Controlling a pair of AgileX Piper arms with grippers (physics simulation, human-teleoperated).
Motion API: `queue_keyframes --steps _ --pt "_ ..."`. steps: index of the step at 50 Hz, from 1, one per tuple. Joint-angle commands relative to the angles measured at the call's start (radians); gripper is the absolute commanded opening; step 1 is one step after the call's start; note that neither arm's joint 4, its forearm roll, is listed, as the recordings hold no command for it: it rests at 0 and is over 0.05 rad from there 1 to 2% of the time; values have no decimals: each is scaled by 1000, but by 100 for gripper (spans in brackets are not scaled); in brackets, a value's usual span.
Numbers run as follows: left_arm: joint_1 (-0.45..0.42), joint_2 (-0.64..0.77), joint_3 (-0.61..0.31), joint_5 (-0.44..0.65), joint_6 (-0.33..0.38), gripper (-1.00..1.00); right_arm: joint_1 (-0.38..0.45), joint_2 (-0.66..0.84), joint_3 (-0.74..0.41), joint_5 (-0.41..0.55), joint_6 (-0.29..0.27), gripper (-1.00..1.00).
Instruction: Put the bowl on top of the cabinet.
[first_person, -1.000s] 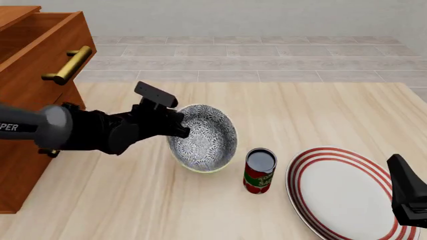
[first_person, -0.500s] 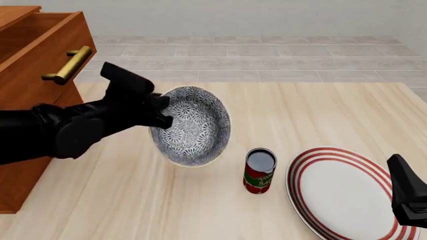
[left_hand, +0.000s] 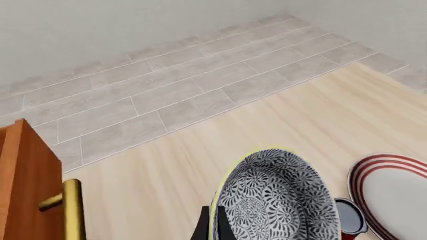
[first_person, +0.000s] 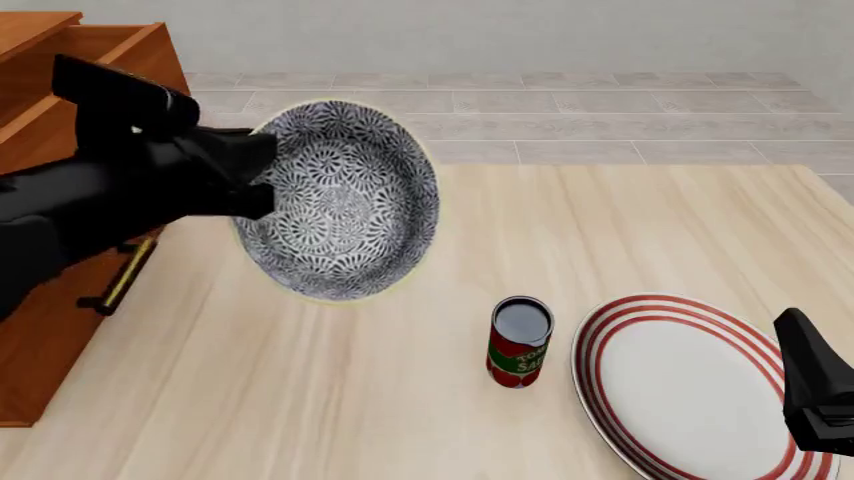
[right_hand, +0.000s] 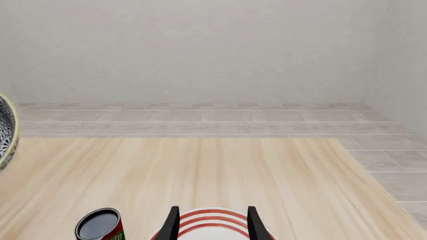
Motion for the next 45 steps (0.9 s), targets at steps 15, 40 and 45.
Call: queue_keyframes --steps 15,40,45 --pt "55 -377 -138 299 -137 -100 0 0 0 0 0 100" --pt "191 -452 -242 392 -172 -100 0 0 0 0 0 100" --pt "241 -454 -252 383 -194 -100 0 0 0 0 0 100"
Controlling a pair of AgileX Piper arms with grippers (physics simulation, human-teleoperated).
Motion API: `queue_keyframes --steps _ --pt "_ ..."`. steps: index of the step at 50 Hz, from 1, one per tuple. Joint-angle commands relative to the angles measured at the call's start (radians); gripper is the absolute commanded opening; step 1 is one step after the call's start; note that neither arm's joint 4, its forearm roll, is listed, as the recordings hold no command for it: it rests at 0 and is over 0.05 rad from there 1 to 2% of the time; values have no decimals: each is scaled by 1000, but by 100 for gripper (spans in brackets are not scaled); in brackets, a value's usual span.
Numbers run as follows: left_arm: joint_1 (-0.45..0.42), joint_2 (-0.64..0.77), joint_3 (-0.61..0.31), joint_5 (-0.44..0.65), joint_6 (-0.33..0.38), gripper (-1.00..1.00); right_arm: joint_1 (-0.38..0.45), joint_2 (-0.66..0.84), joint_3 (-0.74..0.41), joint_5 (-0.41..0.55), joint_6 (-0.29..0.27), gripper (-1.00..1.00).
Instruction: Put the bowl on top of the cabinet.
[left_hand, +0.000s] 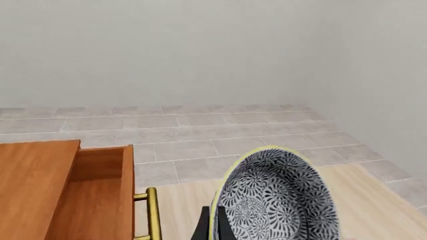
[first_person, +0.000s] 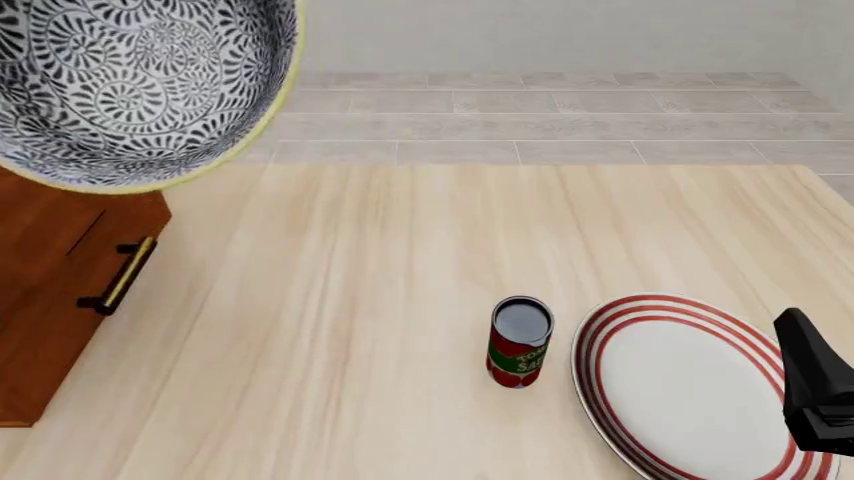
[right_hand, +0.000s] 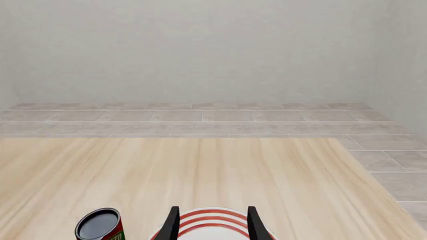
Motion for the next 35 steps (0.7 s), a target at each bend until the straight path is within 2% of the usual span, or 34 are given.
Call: queue_keyframes --steps 1,8,20,26,27,35 --pt "100 -26 -32 0 -34 -100 0 0 0 0 0 100" --pt "183 -27 -34 -22 -63 -100 0 0 0 0 0 100" --pt "227 -53 -49 -15 -75 -100 0 0 0 0 0 100" --pt "270 -62 -48 -12 -102 -100 0 0 0 0 0 100" --pt "298 -68 -45 -22 -117 -100 0 0 0 0 0 100" --pt "334 -77 -42 -29 -158 -100 0 0 0 0 0 100"
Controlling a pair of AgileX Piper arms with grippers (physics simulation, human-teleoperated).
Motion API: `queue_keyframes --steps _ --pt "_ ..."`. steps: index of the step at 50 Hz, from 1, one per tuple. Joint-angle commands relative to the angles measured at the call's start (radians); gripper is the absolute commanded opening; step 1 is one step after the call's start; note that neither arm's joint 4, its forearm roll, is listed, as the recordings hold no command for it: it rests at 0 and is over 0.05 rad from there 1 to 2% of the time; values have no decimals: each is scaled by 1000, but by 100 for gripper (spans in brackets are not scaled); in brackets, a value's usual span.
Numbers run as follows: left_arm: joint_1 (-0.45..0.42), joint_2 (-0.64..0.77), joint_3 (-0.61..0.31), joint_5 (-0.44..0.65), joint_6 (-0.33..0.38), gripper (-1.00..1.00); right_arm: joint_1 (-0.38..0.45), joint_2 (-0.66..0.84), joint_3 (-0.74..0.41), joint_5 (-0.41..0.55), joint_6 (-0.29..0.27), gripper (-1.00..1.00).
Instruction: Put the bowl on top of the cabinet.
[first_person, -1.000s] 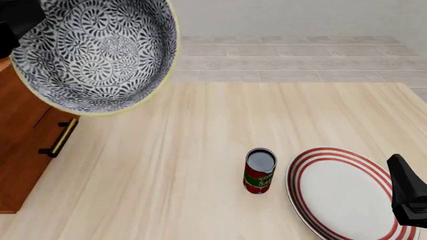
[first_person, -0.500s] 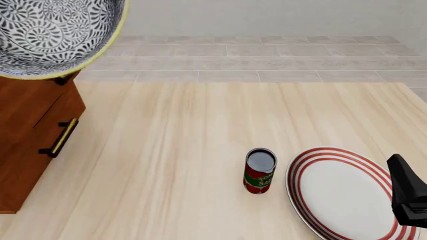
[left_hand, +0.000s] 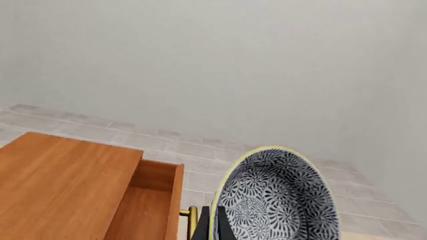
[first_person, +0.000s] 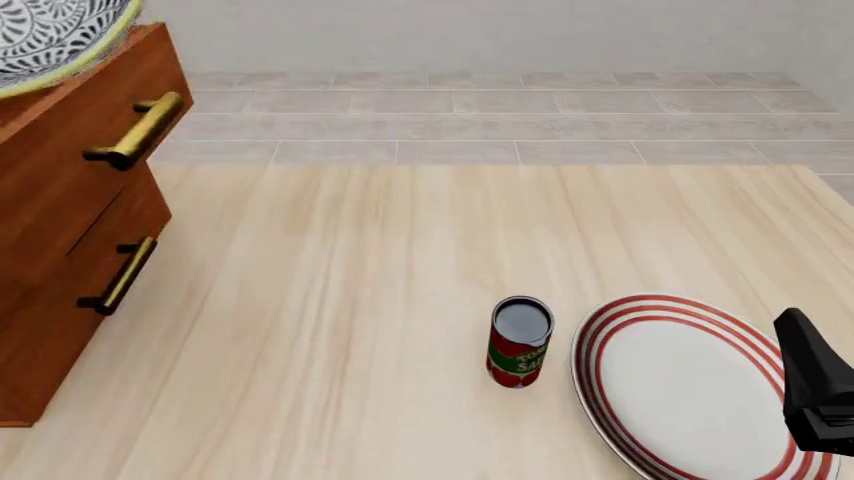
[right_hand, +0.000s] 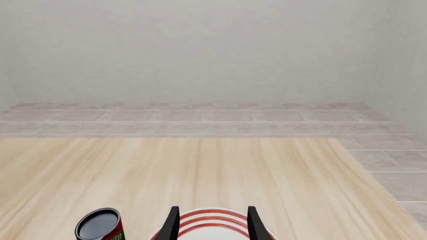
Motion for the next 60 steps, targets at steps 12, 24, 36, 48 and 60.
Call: queue_keyframes --steps 12,24,36,48,60 --pt "166 -8 6 -29 -115 -100 0 0 0 0 0 100" --pt "231 -28 -15 -22 -180 -100 0 0 0 0 0 100" --pt "272 -32 -44 -8 -220 -100 0 0 0 0 0 100" --pt "333 17 -34 -45 -302 -100 0 0 0 0 0 100" --pt "377 79 -39 -83 -332 -100 0 0 0 0 0 100"
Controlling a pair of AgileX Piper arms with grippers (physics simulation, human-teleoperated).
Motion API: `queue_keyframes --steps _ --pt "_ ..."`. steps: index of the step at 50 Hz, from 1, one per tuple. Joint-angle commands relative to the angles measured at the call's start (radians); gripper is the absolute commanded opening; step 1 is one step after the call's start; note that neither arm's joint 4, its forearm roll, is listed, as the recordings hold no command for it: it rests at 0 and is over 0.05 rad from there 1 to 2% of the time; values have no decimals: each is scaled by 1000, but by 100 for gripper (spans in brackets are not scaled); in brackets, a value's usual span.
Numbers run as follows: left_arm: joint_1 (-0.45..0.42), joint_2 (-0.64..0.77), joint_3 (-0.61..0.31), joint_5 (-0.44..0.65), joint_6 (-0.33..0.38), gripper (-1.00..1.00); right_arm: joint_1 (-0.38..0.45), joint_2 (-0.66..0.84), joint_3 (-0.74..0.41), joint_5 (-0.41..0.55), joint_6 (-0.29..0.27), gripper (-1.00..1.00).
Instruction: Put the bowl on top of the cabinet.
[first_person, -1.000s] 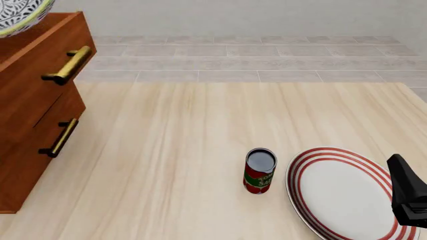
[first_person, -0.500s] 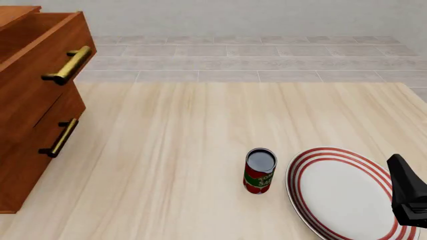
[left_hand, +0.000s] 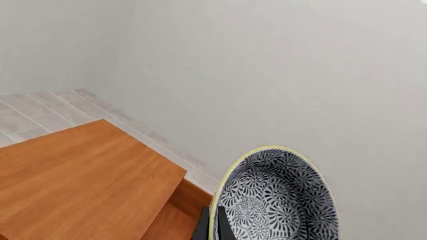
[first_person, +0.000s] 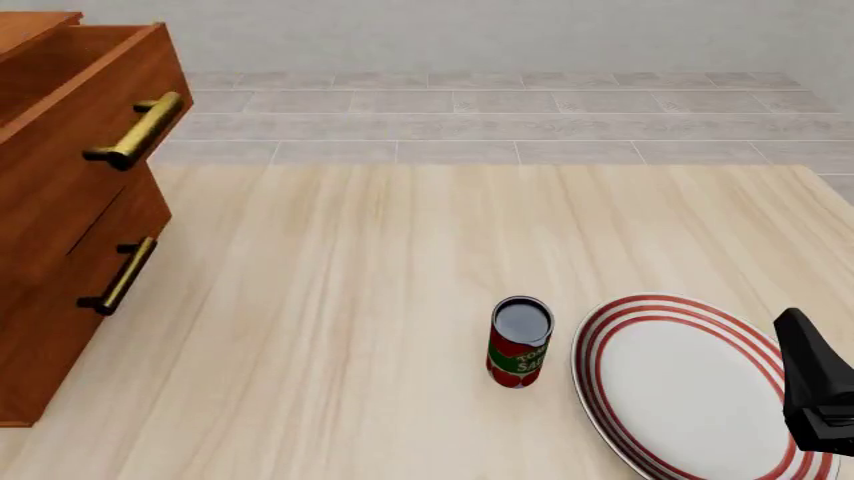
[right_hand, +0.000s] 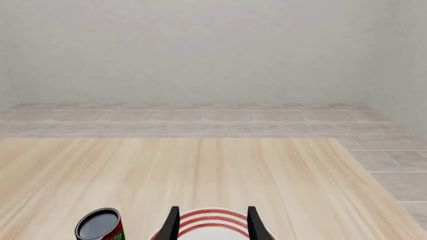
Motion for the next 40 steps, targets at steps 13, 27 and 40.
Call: queue_keyframes --steps 13,27,40 --pt "58 83 -45 -37 -53 -100 0 0 0 0 0 100" --pt "98 93 -59 -43 -106 -100 0 0 0 0 0 100" --pt "130 147 -65 -55 -112 -100 0 0 0 0 0 100"
